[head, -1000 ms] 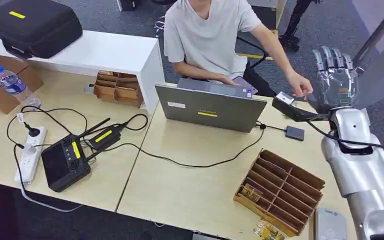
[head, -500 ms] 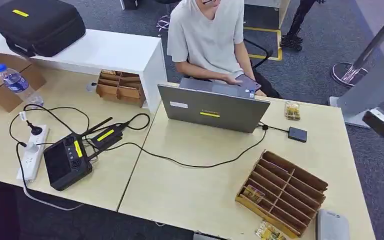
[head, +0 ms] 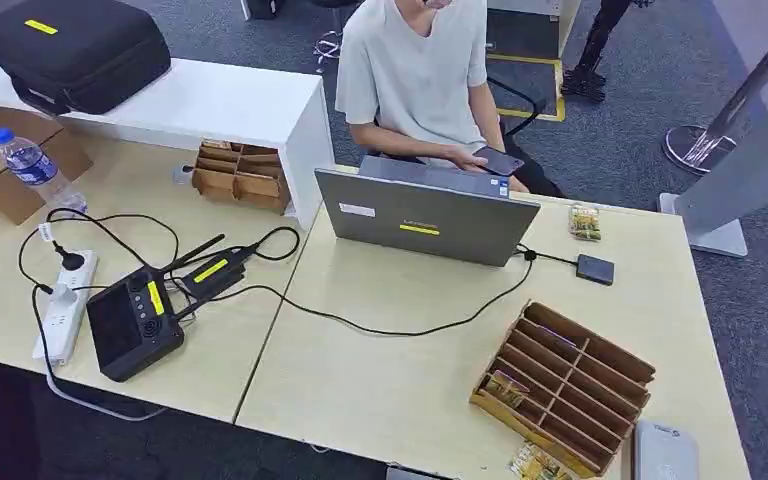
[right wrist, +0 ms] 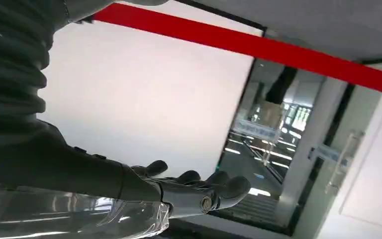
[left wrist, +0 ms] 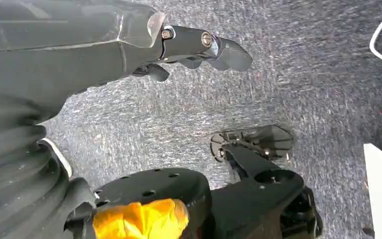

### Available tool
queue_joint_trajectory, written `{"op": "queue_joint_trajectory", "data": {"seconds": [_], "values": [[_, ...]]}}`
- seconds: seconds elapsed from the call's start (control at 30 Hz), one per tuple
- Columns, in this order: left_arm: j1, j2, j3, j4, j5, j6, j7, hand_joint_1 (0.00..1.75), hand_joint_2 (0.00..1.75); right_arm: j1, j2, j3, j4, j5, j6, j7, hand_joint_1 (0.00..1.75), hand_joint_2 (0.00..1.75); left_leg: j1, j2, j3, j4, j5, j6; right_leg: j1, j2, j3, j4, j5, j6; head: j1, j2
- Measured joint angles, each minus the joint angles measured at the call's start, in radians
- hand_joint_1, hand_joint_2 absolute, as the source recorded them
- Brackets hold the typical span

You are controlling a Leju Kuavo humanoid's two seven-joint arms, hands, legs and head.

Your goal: Pass the card to the sensor for recognition and then transmit it.

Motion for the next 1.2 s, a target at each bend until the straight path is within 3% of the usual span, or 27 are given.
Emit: {"op": "queue_joint_trajectory", "data": {"seconds": [0.13, 0.37, 0.53, 0.67, 1.03, 1.2], "values": [[0.000, 0.001, 0.008, 0.000, 0.002, 0.000, 0.003, 0.00, 1.75, 0.071, 0.003, -0.120, 0.028, 0.017, -0.001, -0.021, 0.00, 1.75, 0.000, 0.004, 0.001, 0.000, 0.000, 0.000, 0.000, 0.004, 0.000, 0.000, 0.000, 0.000, 0.000, 0.000], [-0.001, 0.001, 0.018, 0.000, 0.011, -0.002, 0.006, 0.00, 1.75, 0.116, 0.017, -0.228, 0.050, 0.070, 0.021, -0.040, 0.00, 1.75, 0.000, 0.008, 0.003, 0.000, 0.000, 0.000, 0.000, 0.008, 0.000, 0.000, 0.000, 0.000, 0.000, 0.000], [0.000, 0.001, 0.035, 0.000, 0.028, -0.009, 0.011, 0.00, 1.75, 0.152, 0.058, -0.345, 0.092, 0.154, 0.011, -0.095, 0.00, 1.75, 0.000, 0.008, 0.003, 0.000, -0.001, 0.000, 0.000, 0.008, 0.000, 0.000, 0.000, 0.000, 0.000, 0.000], [-0.001, 0.000, 0.051, 0.000, 0.038, -0.012, 0.012, 0.00, 1.75, 0.155, 0.121, -0.431, 0.155, 0.234, -0.027, -0.123, 0.00, 1.75, 0.000, 0.010, 0.003, -0.001, -0.001, 0.000, 0.000, 0.009, 0.000, 0.000, 0.000, 0.000, 0.000, 0.000], [-0.003, -0.002, 0.075, 0.000, 0.047, 0.000, 0.015, 0.00, 1.75, 0.143, 0.280, -0.521, 0.325, 0.244, -0.106, -0.148, 0.00, 1.75, 0.000, 0.012, 0.005, -0.002, -0.001, 0.000, 0.000, 0.011, 0.001, 0.000, 0.000, -0.001, 0.001, 0.000], [-0.004, -0.001, 0.081, 0.000, 0.046, 0.001, 0.016, 0.00, 1.75, 0.134, 0.322, -0.539, 0.371, 0.243, -0.117, -0.148, 0.00, 1.75, 0.001, 0.012, 0.005, -0.002, -0.001, 0.000, 0.000, 0.011, 0.001, 0.001, 0.000, -0.001, 0.000, 0.000]]}}
